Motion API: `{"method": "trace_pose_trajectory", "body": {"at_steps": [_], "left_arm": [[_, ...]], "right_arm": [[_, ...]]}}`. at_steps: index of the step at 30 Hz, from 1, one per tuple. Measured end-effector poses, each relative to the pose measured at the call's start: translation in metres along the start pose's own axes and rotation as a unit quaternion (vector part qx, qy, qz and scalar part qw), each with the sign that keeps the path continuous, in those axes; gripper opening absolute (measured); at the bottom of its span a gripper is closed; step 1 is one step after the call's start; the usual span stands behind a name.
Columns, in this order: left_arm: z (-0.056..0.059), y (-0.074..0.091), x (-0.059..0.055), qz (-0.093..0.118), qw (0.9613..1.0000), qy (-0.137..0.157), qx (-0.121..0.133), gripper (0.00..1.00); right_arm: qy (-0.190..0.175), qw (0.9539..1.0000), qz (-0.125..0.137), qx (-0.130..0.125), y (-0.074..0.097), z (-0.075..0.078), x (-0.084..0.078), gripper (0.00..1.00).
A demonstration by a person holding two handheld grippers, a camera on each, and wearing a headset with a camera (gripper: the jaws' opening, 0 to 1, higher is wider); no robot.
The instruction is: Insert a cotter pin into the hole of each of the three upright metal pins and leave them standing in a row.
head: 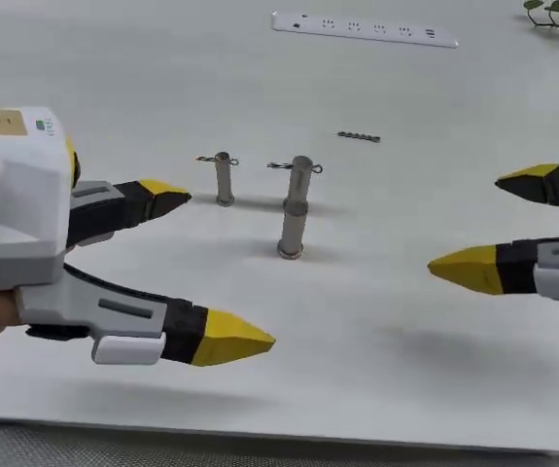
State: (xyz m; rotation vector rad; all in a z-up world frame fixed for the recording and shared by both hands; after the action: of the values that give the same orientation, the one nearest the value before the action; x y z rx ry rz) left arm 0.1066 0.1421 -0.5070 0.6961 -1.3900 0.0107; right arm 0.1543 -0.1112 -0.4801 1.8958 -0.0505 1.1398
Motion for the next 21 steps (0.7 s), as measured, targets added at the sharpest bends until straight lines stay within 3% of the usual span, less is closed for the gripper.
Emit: {"method": "trace_pose_trajectory", "body": {"at_steps": [3,5,9,11,13,17,21], "left_arm": [[-0.001,0.002,-0.001,0.001,1.0000,0.003,0.006,0.99],[-0.008,0.007,-0.006,0.003,0.9999,0.007,0.009,0.99],[-0.001,0.006,-0.002,0.004,0.9999,0.009,0.013,0.99],[-0.007,0.011,-0.007,0.004,0.9999,0.010,0.012,0.99],[-0.003,0.010,-0.004,0.003,0.9998,0.013,0.012,0.99],[-0.013,0.017,-0.011,0.007,0.9998,0.015,0.013,0.99],[-0.005,0.012,-0.004,0.006,0.9996,0.017,0.023,0.99]], "right_arm": [[0.004,1.0000,-0.006,-0.003,-0.002,0.008,0.007,0.72],[0.008,0.9999,-0.012,-0.009,-0.007,0.021,0.014,0.73],[0.020,0.9997,-0.011,-0.011,-0.011,0.033,0.028,0.73],[0.017,0.9998,-0.005,-0.007,-0.013,0.039,0.038,0.73],[0.024,0.9997,-0.008,-0.006,-0.017,0.044,0.046,0.72],[0.022,0.9997,-0.012,-0.004,-0.028,0.059,0.058,0.72],[0.027,0.9992,-0.030,0.003,-0.040,0.069,0.062,0.73]]}}
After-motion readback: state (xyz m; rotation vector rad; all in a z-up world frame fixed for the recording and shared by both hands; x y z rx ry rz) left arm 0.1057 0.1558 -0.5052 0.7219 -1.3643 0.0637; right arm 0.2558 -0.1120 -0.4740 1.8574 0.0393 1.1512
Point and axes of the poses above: the centre of the closed fingertips' face, and the gripper's own axes: y roughly backward along the fingers, z roughly to its right, x roughly out of its top, the point moved 6 cm from there along y, roughly backward along the fingers, and after that the axes turned 13 degrees about -y, right-handed, at the moved point
